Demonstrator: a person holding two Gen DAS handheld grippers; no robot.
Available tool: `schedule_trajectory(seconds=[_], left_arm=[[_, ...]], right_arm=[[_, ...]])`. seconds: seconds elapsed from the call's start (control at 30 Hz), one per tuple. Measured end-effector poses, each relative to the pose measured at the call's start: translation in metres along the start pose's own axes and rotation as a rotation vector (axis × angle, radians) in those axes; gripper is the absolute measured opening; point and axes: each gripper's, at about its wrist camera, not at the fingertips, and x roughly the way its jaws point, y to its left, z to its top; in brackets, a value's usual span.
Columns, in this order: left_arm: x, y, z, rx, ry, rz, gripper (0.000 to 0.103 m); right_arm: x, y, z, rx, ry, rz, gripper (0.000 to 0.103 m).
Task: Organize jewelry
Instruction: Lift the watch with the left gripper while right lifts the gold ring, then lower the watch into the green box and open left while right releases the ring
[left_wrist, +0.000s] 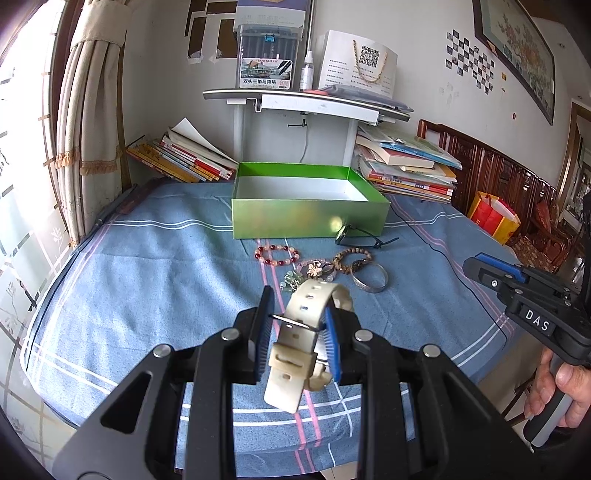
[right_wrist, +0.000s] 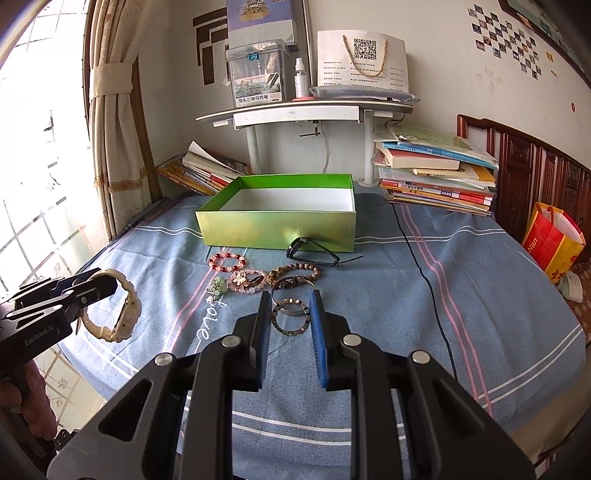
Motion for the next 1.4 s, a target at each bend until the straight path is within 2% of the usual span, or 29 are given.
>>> schedule_trajectory(seconds=[0.53,0.7,0.83,1.03,1.17,1.27,1.4], left_arm=[[0.024,0.002,0.007,-0.002,0.034,-0.002,0.025],[0.040,0.004,0.026,0.003,0.038,-0.012,0.025],[0.057,0.007,0.057,0.008,0.028,-0.034,0.025],[0.102,0.010,0.127,0.031,0.016,-0.046,0.025],[0.158,0.019,0.174,0.023,0.055,-0.029,0.025],[0.208,0.028,0.195,0.015,0.094,0.012,0.025],[0.265,0.042,0.204,-0.020,0.166,0.047,0.025]], right_arm=[[0.029,-0.009,0.002,0.014,0.039,-0.012,0.021],[0.047,-0.016,0.018,0.013,0.040,-0.003,0.021],[0.066,-0.022,0.052,0.002,0.018,0.026,0.021],[0.104,-0.027,0.112,-0.050,-0.023,0.045,0.021],[0.162,-0.040,0.151,-0.027,0.025,0.085,0.021],[0.205,-0.045,0.167,-0.012,0.047,0.083,0.021],[0.257,-0.047,0.172,0.008,0.113,0.088,0.021]])
